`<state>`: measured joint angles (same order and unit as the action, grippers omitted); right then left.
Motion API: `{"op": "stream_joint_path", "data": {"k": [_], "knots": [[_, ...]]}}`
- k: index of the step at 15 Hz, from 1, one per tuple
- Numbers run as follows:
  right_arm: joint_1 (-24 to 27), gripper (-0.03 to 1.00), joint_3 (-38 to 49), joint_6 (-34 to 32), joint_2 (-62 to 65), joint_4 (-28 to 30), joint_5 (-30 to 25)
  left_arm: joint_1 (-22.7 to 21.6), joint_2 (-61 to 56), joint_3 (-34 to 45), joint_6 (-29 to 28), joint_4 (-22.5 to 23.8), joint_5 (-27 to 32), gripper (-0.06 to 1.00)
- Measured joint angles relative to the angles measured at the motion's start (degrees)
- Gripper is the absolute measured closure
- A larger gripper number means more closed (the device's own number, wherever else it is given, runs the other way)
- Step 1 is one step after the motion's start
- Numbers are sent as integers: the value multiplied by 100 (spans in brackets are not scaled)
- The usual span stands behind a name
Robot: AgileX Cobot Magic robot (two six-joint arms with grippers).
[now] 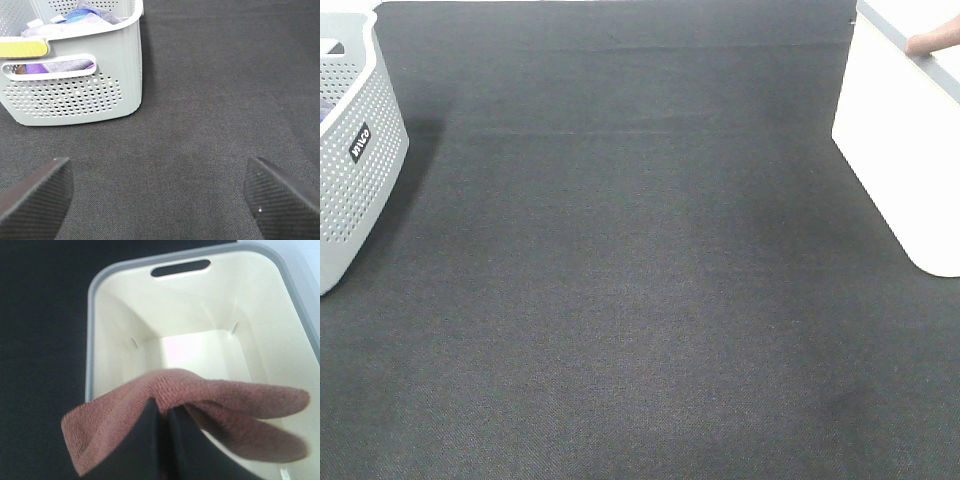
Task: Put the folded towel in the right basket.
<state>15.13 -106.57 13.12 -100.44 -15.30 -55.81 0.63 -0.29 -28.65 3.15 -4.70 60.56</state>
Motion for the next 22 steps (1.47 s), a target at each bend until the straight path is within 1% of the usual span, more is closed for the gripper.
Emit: {"op": "stream_joint_path", "data": {"k": [3,6,7,8,9,11,12,13,15,17,19,21,22], "knots": [[0,97,0,-97,-516,29,0,0,0,0,0,0,0,7],[0,97,0,-510,-997,183,6,0,0,0,0,0,0,7],[0,94,0,-670,-1134,252,6,0,0,0,0,0,0,7],[0,88,0,-819,-1220,275,-34,0,0,0,0,0,0,7],[0,77,0,-917,-1243,281,-80,0,0,0,0,0,0,7],[0,47,0,-968,-1203,281,-155,0,0,0,0,0,0,7],[0,29,0,-968,-1140,281,-252,0,0,0,0,0,0,7],[0,22,0,-968,-1066,281,-321,0,0,0,0,0,0,7],[-120,18,0,-968,-796,309,-401,0,0,0,0,0,0,7],[-384,17,0,-951,-453,315,-487,0,0,0,0,0,0,7],[-739,17,0,-940,-120,309,-756,0,0,0,0,0,0,7],[-1049,17,0,-911,120,395,-1192,0,0,0,0,0,0,7],[-1049,17,0,-911,120,395,-1192,0,0,0,0,0,0,7]]}}
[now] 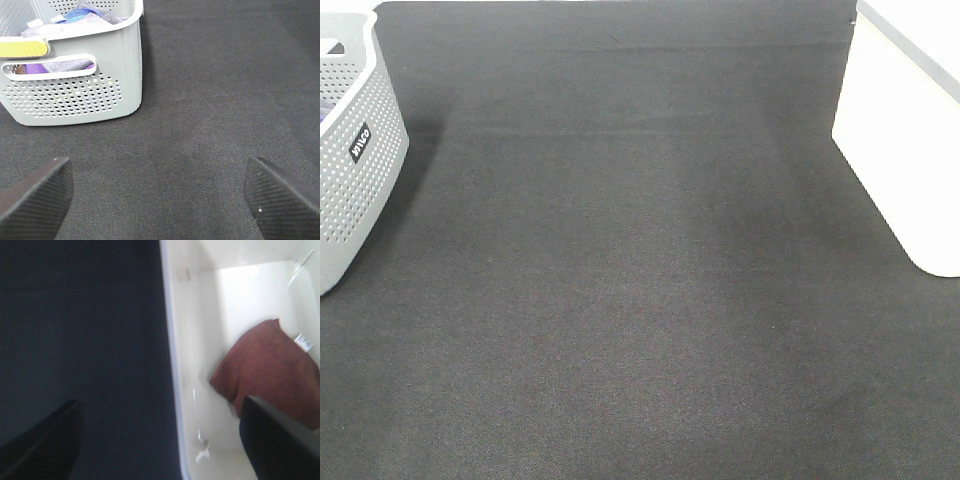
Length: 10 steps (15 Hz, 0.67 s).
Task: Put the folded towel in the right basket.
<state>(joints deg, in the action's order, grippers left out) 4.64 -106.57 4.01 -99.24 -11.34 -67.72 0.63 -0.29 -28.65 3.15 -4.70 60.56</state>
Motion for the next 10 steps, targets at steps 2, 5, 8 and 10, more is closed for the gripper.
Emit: {"op": "stream_joint_path", "data": {"k": [2,5,8,10], "knots": [[-206,17,11,6,304,57,-172,0,0,0,0,0,0,7],[-218,17,665,6,991,149,-172,0,0,0,0,0,0,7],[-218,17,1988,6,2126,327,-172,0,0,0,0,0,0,7],[-218,17,3260,6,3111,378,-178,0,0,0,0,0,0,7]]}}
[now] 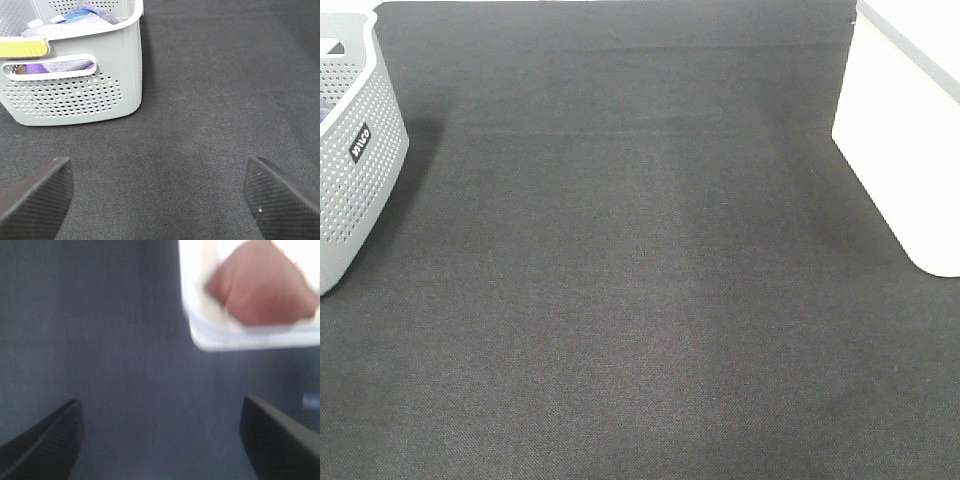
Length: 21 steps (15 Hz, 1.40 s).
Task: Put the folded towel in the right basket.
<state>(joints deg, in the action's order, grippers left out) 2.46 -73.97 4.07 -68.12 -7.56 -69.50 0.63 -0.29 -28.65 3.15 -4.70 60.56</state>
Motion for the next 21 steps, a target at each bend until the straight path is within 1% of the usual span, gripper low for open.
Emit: {"op": "stream_joint_path", "data": {"k": [5,8,10,11,13,14,15,16,17,21], "knots": [[0,17,2613,0,2229,34,-6,0,0,0,0,0,0,7],[0,17,3684,0,3684,80,-17,0,0,0,0,0,0,7],[0,17,4165,0,4870,241,-52,0,0,0,0,0,0,7],[0,17,4200,0,5351,286,-29,0,0,0,0,0,0,7],[0,17,4309,0,6171,361,367,0,0,0,0,0,0,7],[0,17,4309,0,6171,361,367,0,0,0,0,0,0,7],[0,17,4406,0,6560,372,602,0,0,0,0,0,0,7],[0,17,4475,0,6790,384,710,0,0,0,0,0,0,7],[0,17,4498,0,6830,384,796,0,0,0,0,0,0,7],[0,17,4515,0,6847,384,802,0,0,0,0,0,0,7]]}}
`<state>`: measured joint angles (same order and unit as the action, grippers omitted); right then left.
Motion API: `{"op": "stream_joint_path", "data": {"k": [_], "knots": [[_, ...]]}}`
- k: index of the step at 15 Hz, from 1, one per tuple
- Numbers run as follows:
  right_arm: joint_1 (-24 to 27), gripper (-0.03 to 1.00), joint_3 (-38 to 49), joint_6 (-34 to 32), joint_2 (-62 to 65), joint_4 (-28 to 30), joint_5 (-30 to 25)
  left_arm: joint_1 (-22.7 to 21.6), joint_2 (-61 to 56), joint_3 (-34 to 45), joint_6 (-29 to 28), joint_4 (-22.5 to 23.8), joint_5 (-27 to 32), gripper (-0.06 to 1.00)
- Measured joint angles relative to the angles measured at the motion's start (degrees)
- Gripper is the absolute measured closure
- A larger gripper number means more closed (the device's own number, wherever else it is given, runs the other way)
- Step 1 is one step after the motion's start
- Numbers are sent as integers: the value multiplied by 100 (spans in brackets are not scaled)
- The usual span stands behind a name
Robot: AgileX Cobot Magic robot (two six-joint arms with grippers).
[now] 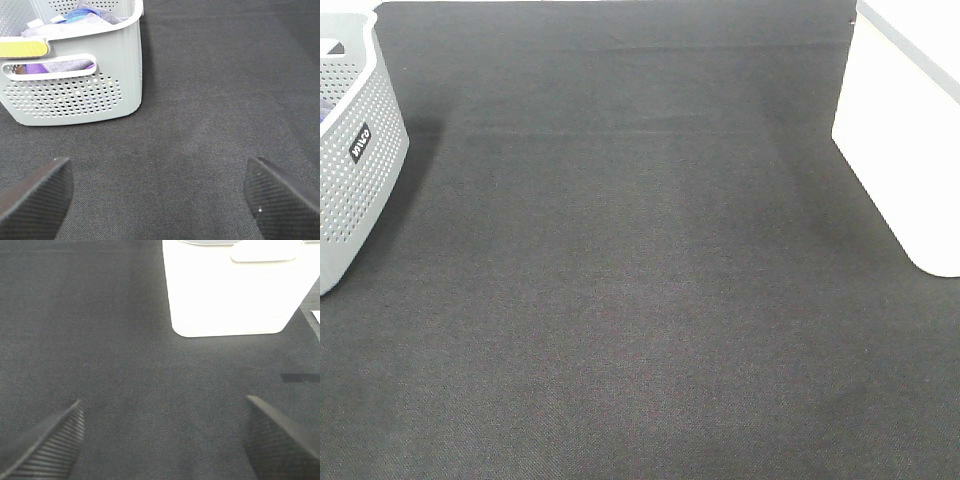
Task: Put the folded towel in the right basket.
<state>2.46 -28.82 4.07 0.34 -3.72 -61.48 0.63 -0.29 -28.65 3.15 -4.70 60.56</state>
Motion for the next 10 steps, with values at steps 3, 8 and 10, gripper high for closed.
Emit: {"op": "stream_joint_path", "data": {"k": [3,8,10], "knots": [[0,17,0,0,0,0,0,0,0,0,0,0,0,7],[0,17,0,0,0,0,11,0,0,0,0,0,0,7],[0,17,0,0,0,0,17,0,0,0,0,0,0,7]]}}
